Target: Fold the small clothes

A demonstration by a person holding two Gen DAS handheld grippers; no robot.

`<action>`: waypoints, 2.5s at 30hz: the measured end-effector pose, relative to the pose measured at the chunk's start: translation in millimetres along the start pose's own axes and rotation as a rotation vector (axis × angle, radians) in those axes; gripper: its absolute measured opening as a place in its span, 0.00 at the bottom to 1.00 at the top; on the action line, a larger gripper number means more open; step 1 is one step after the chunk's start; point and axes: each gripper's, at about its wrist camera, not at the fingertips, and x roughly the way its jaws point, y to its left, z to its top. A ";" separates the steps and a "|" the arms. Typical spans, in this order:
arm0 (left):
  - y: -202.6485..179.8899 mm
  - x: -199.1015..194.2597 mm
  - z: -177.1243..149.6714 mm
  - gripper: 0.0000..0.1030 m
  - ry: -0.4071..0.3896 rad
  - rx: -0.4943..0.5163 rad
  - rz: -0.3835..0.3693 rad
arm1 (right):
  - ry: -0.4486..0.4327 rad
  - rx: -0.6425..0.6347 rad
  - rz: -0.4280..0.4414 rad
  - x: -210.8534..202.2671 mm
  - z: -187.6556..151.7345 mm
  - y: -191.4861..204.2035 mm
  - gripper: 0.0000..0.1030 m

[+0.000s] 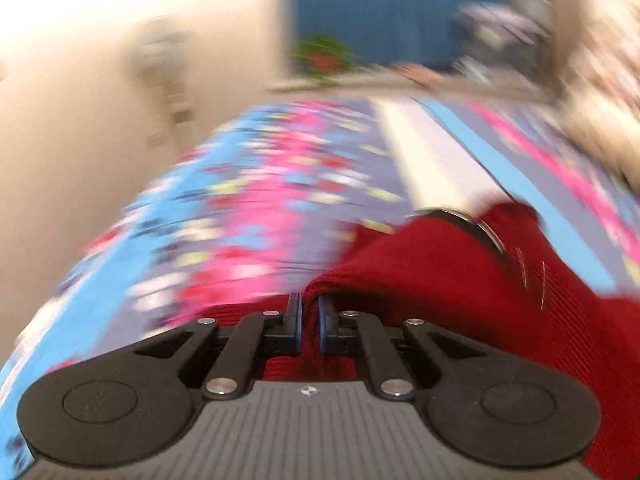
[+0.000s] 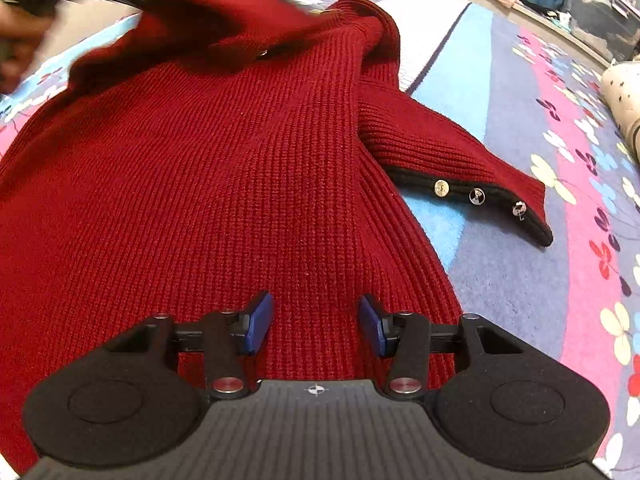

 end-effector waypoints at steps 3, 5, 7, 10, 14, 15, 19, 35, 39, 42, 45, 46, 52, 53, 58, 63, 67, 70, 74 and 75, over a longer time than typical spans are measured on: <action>98.8 -41.9 -16.1 0.07 0.020 -0.234 0.164 | -0.002 -0.017 -0.011 -0.5 0.2 3.9 0.49; 160.4 -67.2 -39.0 0.07 0.046 -0.391 0.294 | -0.001 -0.023 -0.017 -1.6 0.0 6.2 0.49; 217.3 -79.2 -69.4 0.00 0.081 -0.542 0.407 | -0.003 -0.035 -0.024 -3.5 -0.3 8.3 0.49; 280.1 -88.2 -125.4 0.02 0.110 -0.703 0.592 | -0.005 -0.041 -0.035 -7.2 -2.7 8.9 0.49; 318.4 -88.0 -157.5 0.05 0.173 -0.925 0.385 | -0.004 -0.057 -0.060 -9.5 -4.4 14.7 0.49; 310.3 -83.1 -150.2 0.15 0.178 -0.828 0.362 | -0.004 -0.064 -0.067 -9.3 -4.2 16.2 0.49; 274.6 -74.6 -141.5 0.39 0.144 -0.569 0.248 | -0.004 -0.073 -0.084 -7.6 -2.0 19.9 0.49; 196.2 16.5 -136.9 0.31 0.084 0.170 0.507 | -0.038 -0.100 -0.105 -11.5 -10.4 27.4 0.52; 279.2 -17.8 -119.8 0.15 0.006 -0.362 0.595 | -0.038 -0.094 -0.101 -10.6 -9.9 26.7 0.52; 321.8 -34.8 -139.8 0.19 0.056 -0.634 0.684 | -0.037 -0.094 -0.097 -10.5 -9.2 25.3 0.52; 333.3 -40.4 -148.3 0.30 0.115 -0.662 0.813 | -0.036 -0.094 -0.096 -10.7 -8.7 24.8 0.53; 333.6 -44.7 -149.3 0.30 0.100 -0.683 0.794 | -0.036 -0.096 -0.098 -10.9 -8.5 25.2 0.53; 301.7 -41.0 -137.0 0.33 0.018 -0.590 0.459 | -0.035 -0.098 -0.111 -11.0 -7.7 28.6 0.53; 299.2 -31.0 -141.6 0.33 0.073 -0.586 0.420 | -0.035 -0.095 -0.112 -11.1 -7.7 28.8 0.53; 290.5 -11.9 -152.8 0.42 0.293 -0.514 0.548 | -0.038 -0.072 -0.103 -12.1 -7.7 25.3 0.52; 251.6 -65.7 -112.7 0.42 0.182 -0.496 0.454 | -0.088 0.073 -0.064 -19.4 -0.1 1.2 0.29; 194.6 -118.9 -80.8 0.48 0.084 -0.423 0.284 | -0.181 0.305 0.016 -34.2 4.4 -36.8 0.09; 146.7 -152.4 -89.2 0.57 0.015 -0.322 0.169 | -0.247 0.431 0.032 -41.1 5.0 -61.7 0.10; 92.1 -131.1 -115.6 0.54 0.165 -0.151 0.123 | -0.272 0.581 0.070 -28.7 9.1 -95.3 0.37; 87.3 -130.7 -116.1 0.54 0.148 -0.155 0.105 | -0.274 0.610 0.073 -23.0 10.7 -101.4 0.45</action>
